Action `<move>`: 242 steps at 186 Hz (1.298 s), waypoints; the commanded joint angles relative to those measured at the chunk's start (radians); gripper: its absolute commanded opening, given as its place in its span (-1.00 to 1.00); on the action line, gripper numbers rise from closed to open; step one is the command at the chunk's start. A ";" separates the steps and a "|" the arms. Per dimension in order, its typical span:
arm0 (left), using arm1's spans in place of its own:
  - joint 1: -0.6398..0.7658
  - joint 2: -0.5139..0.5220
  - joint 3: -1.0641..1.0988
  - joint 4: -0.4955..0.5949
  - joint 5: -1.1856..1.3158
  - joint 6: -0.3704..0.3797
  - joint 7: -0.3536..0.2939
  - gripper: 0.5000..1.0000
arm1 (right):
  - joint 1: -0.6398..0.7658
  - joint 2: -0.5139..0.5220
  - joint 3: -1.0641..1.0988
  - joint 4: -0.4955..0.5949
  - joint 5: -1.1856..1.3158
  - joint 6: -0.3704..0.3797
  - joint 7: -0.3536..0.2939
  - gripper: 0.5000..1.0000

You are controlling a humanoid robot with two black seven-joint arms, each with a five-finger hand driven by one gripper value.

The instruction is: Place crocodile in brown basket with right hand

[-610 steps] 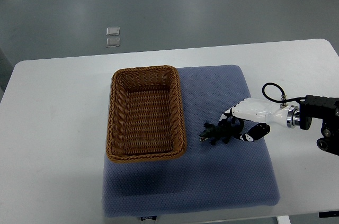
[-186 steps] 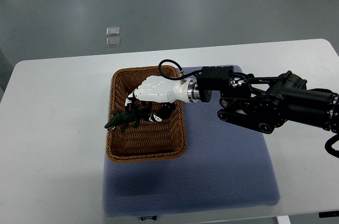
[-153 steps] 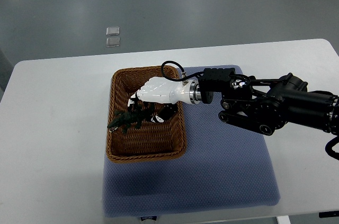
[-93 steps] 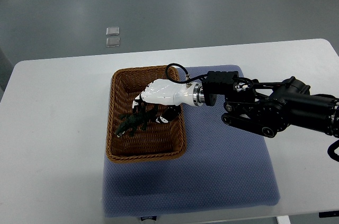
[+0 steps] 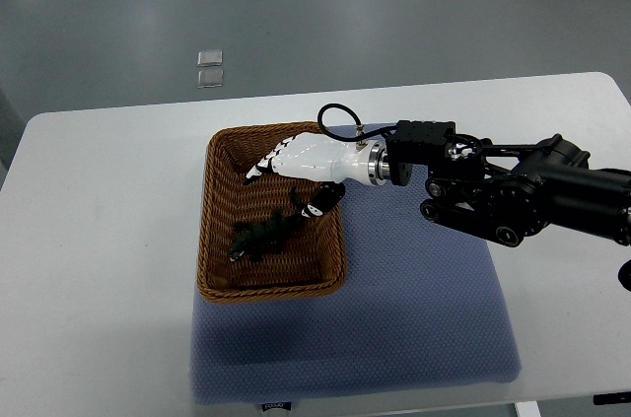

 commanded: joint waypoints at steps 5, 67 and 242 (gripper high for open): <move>0.000 0.000 0.000 0.000 0.000 0.000 0.000 1.00 | -0.007 -0.036 0.075 -0.001 0.025 -0.010 0.005 0.59; 0.000 0.000 -0.001 0.000 0.001 0.000 0.000 1.00 | -0.191 -0.082 0.445 -0.005 0.537 -0.001 0.005 0.60; 0.000 0.000 -0.001 0.000 0.000 0.000 0.000 1.00 | -0.472 -0.028 0.807 -0.160 1.226 0.034 0.043 0.69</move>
